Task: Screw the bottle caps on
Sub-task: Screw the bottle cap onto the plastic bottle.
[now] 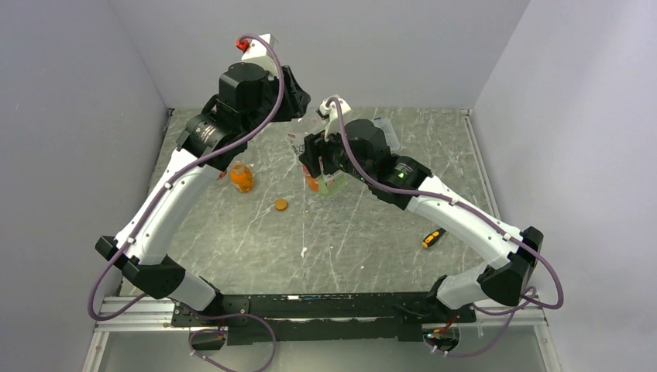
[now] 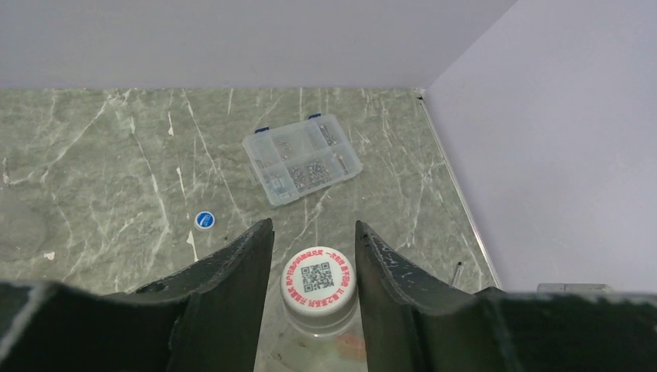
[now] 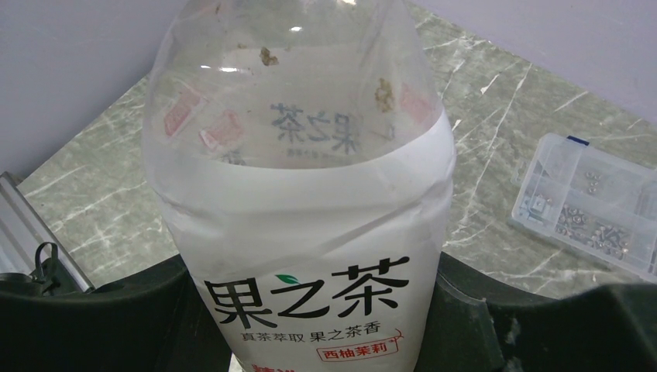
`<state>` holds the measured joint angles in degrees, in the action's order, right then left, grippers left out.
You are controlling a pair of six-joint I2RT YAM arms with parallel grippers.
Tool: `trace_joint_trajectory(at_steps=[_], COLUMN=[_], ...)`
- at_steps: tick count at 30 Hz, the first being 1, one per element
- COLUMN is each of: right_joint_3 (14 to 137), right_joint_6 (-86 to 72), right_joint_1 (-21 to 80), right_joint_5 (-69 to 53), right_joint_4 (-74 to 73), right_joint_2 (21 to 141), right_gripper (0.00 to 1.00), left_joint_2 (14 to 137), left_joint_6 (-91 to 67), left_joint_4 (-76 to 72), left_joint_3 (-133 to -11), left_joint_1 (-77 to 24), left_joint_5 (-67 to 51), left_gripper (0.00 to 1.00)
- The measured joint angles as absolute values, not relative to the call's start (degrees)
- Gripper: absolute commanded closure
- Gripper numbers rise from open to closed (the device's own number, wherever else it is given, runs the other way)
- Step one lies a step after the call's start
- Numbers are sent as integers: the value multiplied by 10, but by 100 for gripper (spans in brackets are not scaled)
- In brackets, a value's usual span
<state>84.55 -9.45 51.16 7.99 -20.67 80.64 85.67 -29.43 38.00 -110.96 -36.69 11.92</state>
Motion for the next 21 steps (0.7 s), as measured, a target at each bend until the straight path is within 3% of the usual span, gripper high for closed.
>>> trace_joint_trajectory(at_steps=[10,15,21], right_joint_3=[846,846,829], right_joint_6=[-89,-85,-88], right_joint_1=[513,493,444], right_joint_5=[72,14,-161], right_joint_4=[-212,-216,-213], right_joint_2=[808,806,780], right_gripper=[100,100,100], left_joint_2=[857,853,814], left_joint_6=[-302,-301,-301], left_joint_4=[381,381,356], left_joint_3=[-1110,-1105,-1065], left_joint_1=[-368,-360,-343], left_joint_5=[109,84,-6], left_gripper=[97,100,100])
